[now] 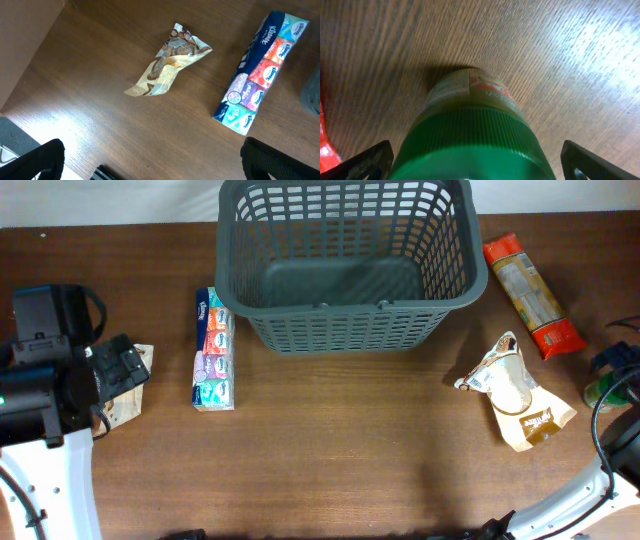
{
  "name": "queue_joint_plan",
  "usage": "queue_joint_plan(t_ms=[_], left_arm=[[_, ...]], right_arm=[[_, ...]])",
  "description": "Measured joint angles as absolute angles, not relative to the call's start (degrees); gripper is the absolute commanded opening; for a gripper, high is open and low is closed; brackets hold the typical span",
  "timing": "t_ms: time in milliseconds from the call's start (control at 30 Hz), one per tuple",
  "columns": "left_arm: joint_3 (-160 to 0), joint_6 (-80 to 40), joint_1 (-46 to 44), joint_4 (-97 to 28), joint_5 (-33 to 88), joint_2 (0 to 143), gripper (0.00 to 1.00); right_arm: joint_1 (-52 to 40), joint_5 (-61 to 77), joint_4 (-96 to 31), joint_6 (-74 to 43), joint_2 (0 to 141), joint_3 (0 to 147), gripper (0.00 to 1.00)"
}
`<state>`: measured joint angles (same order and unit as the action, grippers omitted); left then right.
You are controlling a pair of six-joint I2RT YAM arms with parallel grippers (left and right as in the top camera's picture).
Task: Pack container
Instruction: 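Lower the right gripper over the green-lidded jar and grasp it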
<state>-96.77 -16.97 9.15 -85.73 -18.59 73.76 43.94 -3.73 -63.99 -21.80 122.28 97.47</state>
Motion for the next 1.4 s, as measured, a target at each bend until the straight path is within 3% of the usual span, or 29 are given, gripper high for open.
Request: queue_joint_plan(t_ms=[1400], left_arm=[[-96.77,-16.97,9.15,-85.95,-18.59,73.76,1.00]], right_arm=[[43.94,-3.53,-60.25,-20.34,125.54,97.14,0.99]])
